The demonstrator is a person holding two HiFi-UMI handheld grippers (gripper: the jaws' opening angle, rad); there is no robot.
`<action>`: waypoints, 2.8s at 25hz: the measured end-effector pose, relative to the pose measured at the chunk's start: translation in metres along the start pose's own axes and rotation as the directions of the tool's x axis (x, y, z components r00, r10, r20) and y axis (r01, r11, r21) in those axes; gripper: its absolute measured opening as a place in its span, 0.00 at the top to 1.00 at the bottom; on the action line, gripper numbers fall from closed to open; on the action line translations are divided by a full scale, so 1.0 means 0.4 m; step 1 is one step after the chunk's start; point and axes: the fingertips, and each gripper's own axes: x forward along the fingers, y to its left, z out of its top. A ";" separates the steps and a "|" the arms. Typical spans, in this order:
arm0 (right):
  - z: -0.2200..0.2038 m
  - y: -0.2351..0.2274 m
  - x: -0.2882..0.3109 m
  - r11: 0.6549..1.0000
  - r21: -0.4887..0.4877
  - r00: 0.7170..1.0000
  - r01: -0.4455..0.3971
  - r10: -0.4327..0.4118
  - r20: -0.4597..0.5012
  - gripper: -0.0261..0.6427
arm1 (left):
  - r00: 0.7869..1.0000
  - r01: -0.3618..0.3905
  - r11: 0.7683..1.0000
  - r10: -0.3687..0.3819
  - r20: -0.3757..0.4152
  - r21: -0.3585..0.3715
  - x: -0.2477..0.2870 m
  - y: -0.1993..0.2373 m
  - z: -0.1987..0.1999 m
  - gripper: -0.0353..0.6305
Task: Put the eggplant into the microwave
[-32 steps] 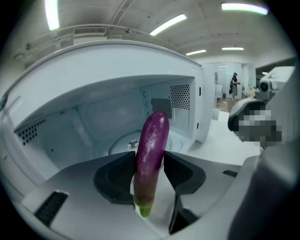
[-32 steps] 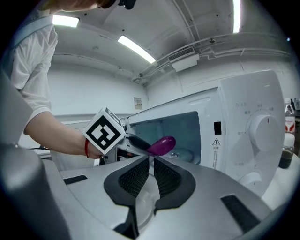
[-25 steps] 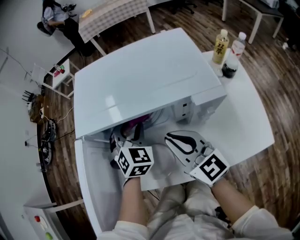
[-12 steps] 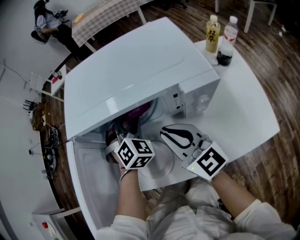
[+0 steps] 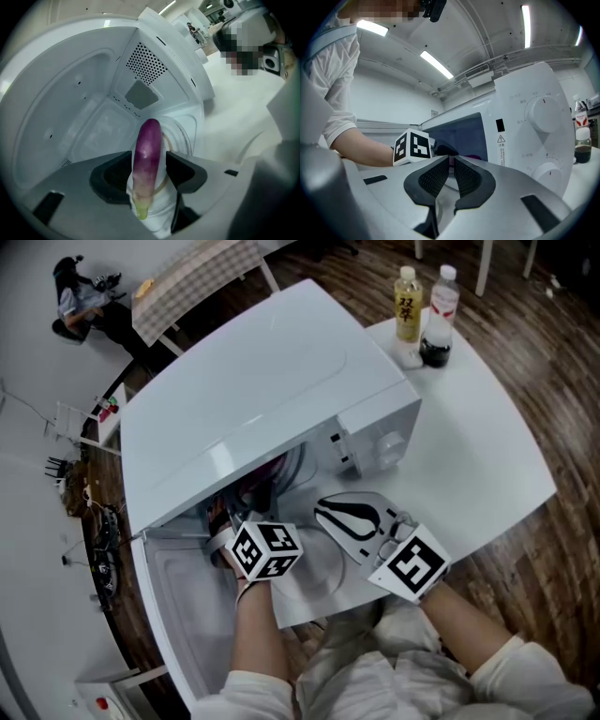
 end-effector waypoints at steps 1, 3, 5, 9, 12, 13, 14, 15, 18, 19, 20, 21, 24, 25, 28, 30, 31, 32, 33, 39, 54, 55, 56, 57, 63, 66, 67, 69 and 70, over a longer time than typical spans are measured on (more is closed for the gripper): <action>0.002 -0.002 0.001 1.000 0.004 1.000 0.003 -0.003 0.000 0.91 | 1.000 0.003 1.000 -0.003 0.005 -0.013 0.000 0.003 0.001 0.61; 0.006 -0.007 0.003 1.000 0.009 1.000 0.008 -0.008 0.002 0.91 | 1.000 0.003 1.000 -0.003 0.011 -0.023 0.001 0.009 0.003 0.60; 0.008 -0.008 0.005 1.000 0.008 1.000 0.008 -0.009 0.002 0.91 | 1.000 -0.002 1.000 0.002 0.015 -0.026 0.000 0.013 0.004 0.60; 0.009 -0.004 0.007 1.000 0.003 1.000 0.005 -0.005 -0.003 0.91 | 1.000 -0.013 0.999 0.014 0.025 -0.037 -0.009 0.016 0.008 0.60; 0.011 0.003 0.007 1.000 -0.003 1.000 -0.001 0.001 -0.008 0.91 | 0.999 -0.024 0.998 0.026 0.036 -0.051 -0.025 0.025 0.014 0.60; 0.014 0.006 0.007 1.000 -0.004 1.000 -0.002 0.002 -0.008 0.91 | 0.999 -0.026 0.998 0.028 0.039 -0.057 -0.030 0.027 0.016 0.60; 0.017 0.009 0.006 1.000 -0.004 1.000 -0.004 0.004 -0.008 0.91 | 0.999 -0.024 0.998 0.027 0.042 -0.063 -0.035 0.028 0.017 0.60; 0.020 0.012 0.005 1.000 -0.004 1.000 -0.005 0.005 -0.009 0.91 | 0.999 -0.020 0.997 0.023 0.044 -0.069 -0.040 0.027 0.018 0.60; 0.028 0.025 -0.001 1.000 0.000 1.000 -0.009 0.009 -0.023 0.91 | 0.999 0.000 0.996 0.004 0.044 -0.087 -0.057 0.015 0.019 0.60; 0.033 0.029 -0.005 1.000 0.003 1.000 -0.010 0.010 -0.027 0.91 | 0.999 0.005 0.996 -0.001 0.042 -0.093 -0.065 0.012 0.020 0.60; 0.039 0.032 -0.010 1.000 0.006 1.000 -0.010 0.010 -0.029 0.91 | 0.999 0.008 0.995 -0.004 0.042 -0.099 -0.074 0.011 0.022 0.60; 0.046 0.034 -0.015 1.000 0.009 0.999 -0.009 0.010 -0.031 0.91 | 0.999 0.010 0.994 -0.006 0.041 -0.105 -0.084 0.010 0.026 0.60; 0.066 0.037 -0.034 1.000 0.025 0.999 -0.005 0.007 -0.046 0.91 | 0.999 0.018 0.993 -0.013 0.043 -0.118 -0.120 0.009 0.045 0.61; 0.072 0.038 -0.040 1.000 0.029 0.999 -0.005 0.006 -0.054 0.91 | 0.999 0.022 0.992 -0.016 0.046 -0.128 -0.133 0.008 0.053 0.61; 0.091 0.042 -0.058 0.999 0.035 0.997 -0.006 0.009 -0.079 0.91 | 0.998 0.036 0.985 -0.026 0.061 -0.171 -0.172 0.004 0.077 0.63; 0.108 0.045 -0.069 0.999 0.036 0.996 -0.007 0.010 -0.091 0.91 | 0.997 0.047 0.981 -0.035 0.066 -0.187 -0.196 -0.003 0.093 0.65; 0.117 0.046 -0.073 0.999 0.033 0.995 -0.009 0.012 -0.096 0.91 | 0.997 0.052 0.980 -0.039 0.068 -0.193 -0.208 -0.007 0.101 0.66; 0.127 0.049 -0.077 1.000 0.028 0.995 -0.012 0.015 -0.100 0.91 | 0.997 0.056 0.978 -0.043 0.072 -0.201 -0.220 -0.010 0.109 0.67; 0.136 0.054 -0.081 1.000 0.023 0.994 -0.017 0.019 -0.105 0.91 | 0.996 0.061 0.975 -0.045 0.078 -0.213 -0.232 -0.012 0.117 0.67; 0.177 0.078 -0.099 0.999 0.001 0.991 -0.043 0.042 -0.130 0.91 | 0.993 0.087 0.953 -0.060 0.102 -0.289 -0.285 -0.026 0.146 0.72; 0.178 0.112 -0.136 0.997 -0.027 0.986 -0.073 0.068 -0.153 0.91 | 0.978 0.127 0.868 -0.030 0.204 -0.480 -0.381 -0.049 0.165 0.94; 0.176 0.114 -0.139 0.997 -0.024 0.985 -0.075 0.070 -0.156 0.91 | 0.975 0.140 0.857 -0.033 0.219 -0.496 -0.388 -0.051 0.169 0.94; 0.176 0.117 -0.140 0.997 -0.022 0.985 -0.076 0.072 -0.157 0.91 | 0.970 0.157 0.843 -0.035 0.239 -0.514 -0.394 -0.052 0.174 0.94; 0.177 0.118 -0.141 0.997 -0.021 0.985 -0.078 0.074 -0.157 0.91 | 0.965 0.176 0.827 -0.037 0.261 -0.533 -0.400 -0.054 0.179 0.94; 0.191 0.131 -0.140 0.995 -0.036 0.985 -0.096 0.089 -0.149 0.91 | 0.900 0.301 0.745 -0.015 0.436 -0.596 -0.452 -0.043 0.227 0.94; 0.198 0.140 -0.139 0.994 -0.037 0.984 -0.104 0.098 -0.147 0.91 | 0.859 0.368 0.702 -0.004 0.512 -0.610 -0.488 -0.035 0.256 0.94; 0.201 0.142 -0.139 0.993 -0.038 0.984 -0.108 0.101 -0.145 0.91 | 0.848 0.385 0.692 -0.003 0.531 -0.611 -0.498 -0.035 0.263 0.94; 0.207 0.146 -0.140 0.993 -0.038 0.984 -0.111 0.105 -0.141 0.91 | 0.829 0.410 0.676 0.003 0.559 -0.612 -0.518 -0.034 0.277 0.94; 0.209 0.148 -0.141 0.993 -0.037 0.984 -0.113 0.107 -0.141 0.91 | 0.822 0.418 0.669 0.010 0.569 -0.615 -0.528 -0.031 0.282 0.94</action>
